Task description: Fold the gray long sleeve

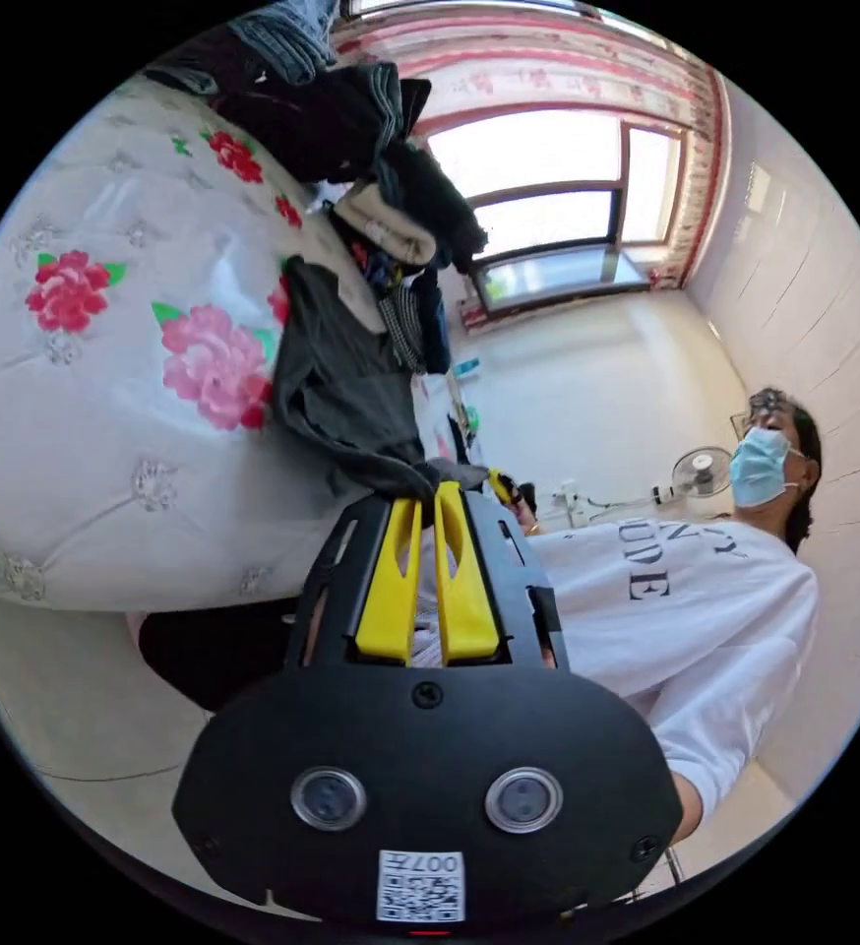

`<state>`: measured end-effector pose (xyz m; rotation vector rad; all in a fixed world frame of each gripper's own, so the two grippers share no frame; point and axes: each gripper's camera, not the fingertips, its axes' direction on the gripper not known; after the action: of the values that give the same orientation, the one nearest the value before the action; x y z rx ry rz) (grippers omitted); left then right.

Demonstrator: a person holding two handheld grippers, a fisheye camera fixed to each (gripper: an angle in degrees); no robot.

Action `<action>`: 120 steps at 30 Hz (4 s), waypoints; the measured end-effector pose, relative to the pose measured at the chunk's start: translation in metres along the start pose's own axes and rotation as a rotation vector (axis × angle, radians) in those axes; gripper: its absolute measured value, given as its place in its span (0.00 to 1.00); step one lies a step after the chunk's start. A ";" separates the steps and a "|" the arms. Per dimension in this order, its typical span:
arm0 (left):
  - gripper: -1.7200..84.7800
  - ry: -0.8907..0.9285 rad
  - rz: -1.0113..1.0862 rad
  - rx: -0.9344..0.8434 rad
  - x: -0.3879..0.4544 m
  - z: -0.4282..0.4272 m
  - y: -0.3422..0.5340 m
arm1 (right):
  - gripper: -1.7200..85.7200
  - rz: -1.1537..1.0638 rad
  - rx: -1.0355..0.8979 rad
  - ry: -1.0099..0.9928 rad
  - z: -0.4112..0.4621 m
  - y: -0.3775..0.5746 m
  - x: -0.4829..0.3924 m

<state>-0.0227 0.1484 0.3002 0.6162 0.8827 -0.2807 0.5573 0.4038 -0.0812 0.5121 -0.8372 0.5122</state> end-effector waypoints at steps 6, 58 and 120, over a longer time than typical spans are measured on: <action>0.01 0.086 -0.003 0.029 -0.010 0.024 -0.088 | 0.02 0.075 0.098 -0.213 -0.004 -0.040 0.012; 0.01 -0.313 -0.400 0.066 -0.048 0.089 -0.101 | 0.03 0.373 0.246 -0.085 0.098 -0.009 0.116; 0.07 0.008 -0.160 0.346 0.076 -0.211 -0.202 | 0.02 -0.090 -0.422 -0.368 0.645 -0.094 -0.192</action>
<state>-0.2052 0.1179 0.0620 0.8680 0.8996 -0.5838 0.1452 -0.1021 0.1103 0.2525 -1.2325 0.1477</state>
